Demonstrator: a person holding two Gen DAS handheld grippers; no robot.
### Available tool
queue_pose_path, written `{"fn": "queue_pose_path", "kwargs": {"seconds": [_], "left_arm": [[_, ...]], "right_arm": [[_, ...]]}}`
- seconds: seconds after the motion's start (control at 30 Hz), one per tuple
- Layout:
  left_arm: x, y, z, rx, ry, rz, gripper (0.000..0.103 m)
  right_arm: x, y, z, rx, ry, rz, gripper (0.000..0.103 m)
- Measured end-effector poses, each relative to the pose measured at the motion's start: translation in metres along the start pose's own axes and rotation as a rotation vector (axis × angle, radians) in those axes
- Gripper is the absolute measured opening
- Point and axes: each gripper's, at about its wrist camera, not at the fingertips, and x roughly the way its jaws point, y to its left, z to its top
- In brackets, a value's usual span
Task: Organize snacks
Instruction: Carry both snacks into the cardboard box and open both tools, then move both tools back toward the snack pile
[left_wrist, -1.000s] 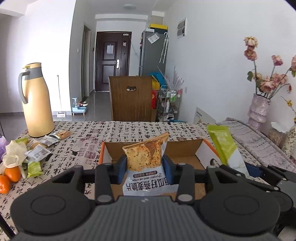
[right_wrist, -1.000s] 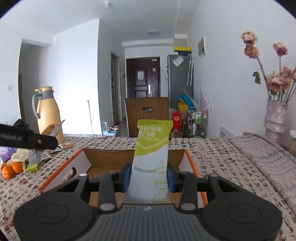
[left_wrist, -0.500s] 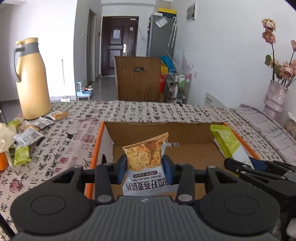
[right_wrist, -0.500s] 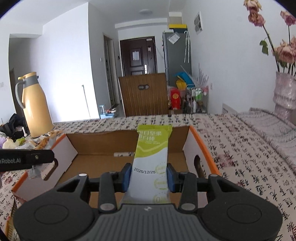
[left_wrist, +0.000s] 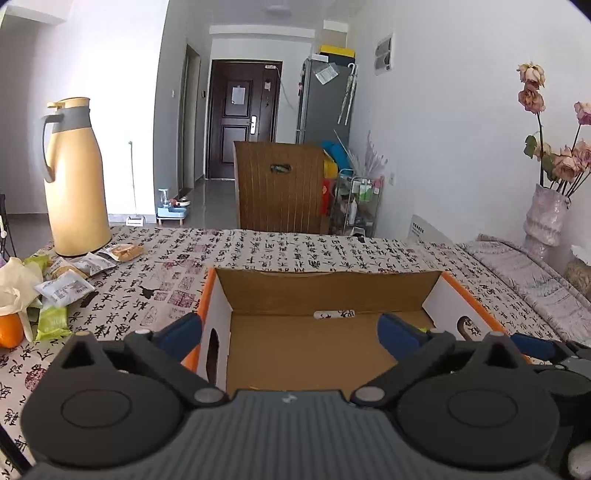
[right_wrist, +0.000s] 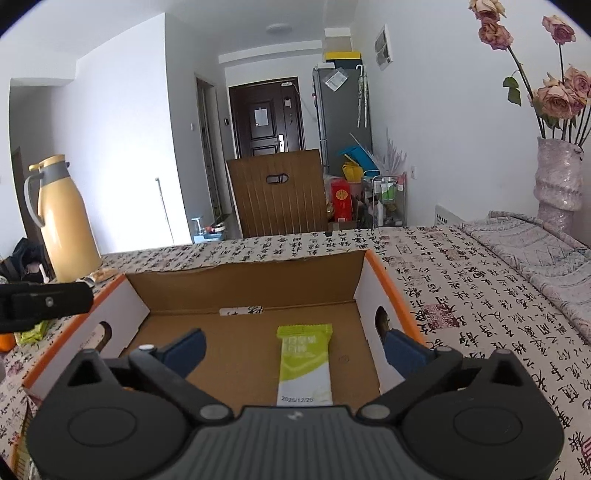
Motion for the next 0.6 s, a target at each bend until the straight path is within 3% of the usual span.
{"fn": "queue_pose_path", "kwargs": {"seconds": [0.6], "left_arm": [[-0.057, -0.002, 0.019, 0.015, -0.082, 0.009, 0.103]], "right_arm": [[-0.061, 0.008, 0.015, -0.029, -0.094, -0.022, 0.103]]}}
